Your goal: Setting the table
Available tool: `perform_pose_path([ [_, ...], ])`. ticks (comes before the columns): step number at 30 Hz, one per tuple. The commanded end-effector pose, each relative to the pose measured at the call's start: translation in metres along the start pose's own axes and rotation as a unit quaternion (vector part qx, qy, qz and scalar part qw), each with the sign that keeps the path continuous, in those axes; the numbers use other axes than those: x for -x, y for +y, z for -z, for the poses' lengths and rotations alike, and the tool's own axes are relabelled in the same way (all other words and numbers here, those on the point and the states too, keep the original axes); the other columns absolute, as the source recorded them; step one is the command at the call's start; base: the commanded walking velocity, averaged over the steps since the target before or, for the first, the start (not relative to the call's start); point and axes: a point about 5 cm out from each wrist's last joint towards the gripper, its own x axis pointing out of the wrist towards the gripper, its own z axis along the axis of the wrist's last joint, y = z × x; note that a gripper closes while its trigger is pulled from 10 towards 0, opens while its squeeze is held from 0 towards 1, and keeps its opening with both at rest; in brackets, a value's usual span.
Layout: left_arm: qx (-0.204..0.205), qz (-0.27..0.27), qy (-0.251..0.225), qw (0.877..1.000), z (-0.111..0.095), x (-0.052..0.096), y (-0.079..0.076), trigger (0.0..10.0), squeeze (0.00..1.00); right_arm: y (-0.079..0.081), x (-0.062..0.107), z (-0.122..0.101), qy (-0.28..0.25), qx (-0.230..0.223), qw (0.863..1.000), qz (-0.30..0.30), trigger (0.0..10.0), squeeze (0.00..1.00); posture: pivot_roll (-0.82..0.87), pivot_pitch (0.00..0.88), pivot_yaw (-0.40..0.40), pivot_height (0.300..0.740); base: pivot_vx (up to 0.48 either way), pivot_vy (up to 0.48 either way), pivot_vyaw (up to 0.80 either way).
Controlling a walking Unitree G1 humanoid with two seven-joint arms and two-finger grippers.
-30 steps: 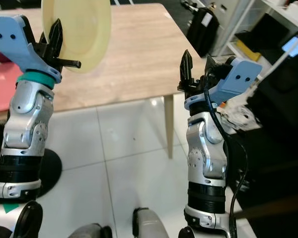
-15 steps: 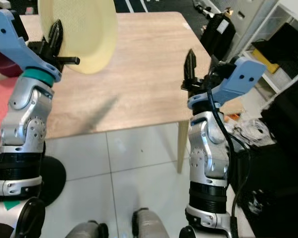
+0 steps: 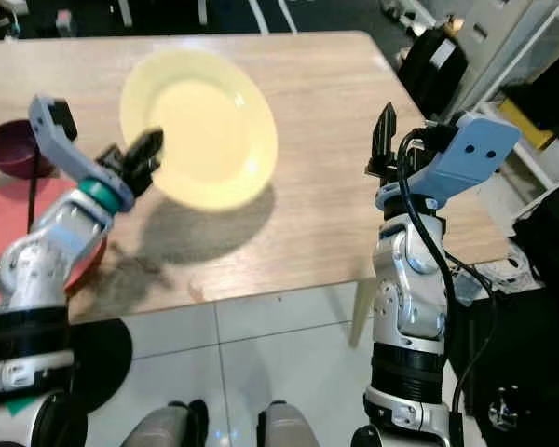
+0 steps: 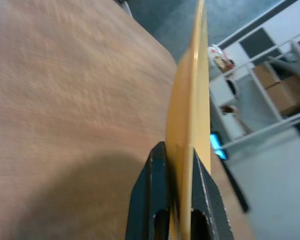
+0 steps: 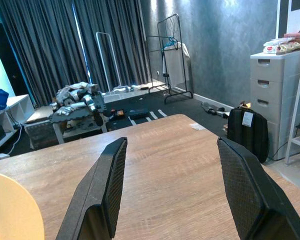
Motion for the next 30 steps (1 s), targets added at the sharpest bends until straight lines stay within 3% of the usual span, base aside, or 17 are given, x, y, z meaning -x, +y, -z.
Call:
perform_pose_path([
  [1, 0.019, 0.025, 0.020, 0.999, 0.004, 0.008, -0.003, 10.0, 0.00, -0.004, 0.004, 0.004, 0.010, 0.004, 1.000, 0.008, 10.0, 0.00, -0.06, 0.000, 0.049, 0.740, 0.000, 0.000, 0.00],
  [3, 0.019, 0.025, 0.020, 0.999, 0.004, 0.008, -0.003, 10.0, 0.00, -0.004, 0.004, 0.004, 0.010, 0.004, 1.000, 0.008, 10.0, 0.00, -0.06, 0.000, 0.049, 0.740, 0.000, 0.000, 0.00],
  [7, 0.033, 0.004, 0.083, 0.996, 0.026, 0.011, 0.008, 10.0, 0.00, 0.001, 0.007, 0.008, 0.019, 0.003, 1.000, -0.001, 10.0, 0.00, -0.07, 0.003, 0.043, 0.740, 0.000, 0.000, 0.00],
  [12, 0.050, -0.024, 0.120, 0.991, 0.038, 0.006, 0.014, 10.0, 0.00, 0.002, 0.010, 0.008, 0.024, 0.004, 1.000, -0.008, 10.0, 0.00, -0.08, 0.014, 0.040, 0.740, 0.000, 0.000, 0.00],
  [21, 0.076, -0.049, 0.105, 0.990, 0.027, -0.016, 0.010, 10.0, 0.00, 0.003, 0.013, 0.009, 0.030, 0.003, 0.999, -0.011, 10.0, 0.00, -0.09, 0.022, 0.033, 0.740, 0.000, 0.000, 0.00],
  [26, 0.077, -0.056, 0.109, 0.989, 0.027, -0.020, 0.011, 10.0, 0.00, 0.004, 0.013, 0.009, 0.030, 0.003, 0.999, -0.013, 10.0, 0.00, -0.10, 0.022, 0.033, 0.740, 0.000, 0.000, 0.00],
  [28, 0.076, -0.054, 0.127, 0.988, 0.032, -0.022, 0.008, 10.0, 0.45, 0.004, 0.013, 0.008, 0.031, 0.004, 0.999, -0.015, 10.0, 0.00, -0.10, 0.020, 0.034, 0.740, 0.000, 0.000, 0.00],
  [30, 0.075, -0.054, 0.137, 0.986, 0.037, -0.023, 0.007, 10.0, 0.45, 0.004, 0.013, 0.008, 0.031, 0.004, 0.999, -0.016, 10.0, 0.00, -0.10, 0.020, 0.037, 0.740, 0.000, 0.000, 0.00],
])
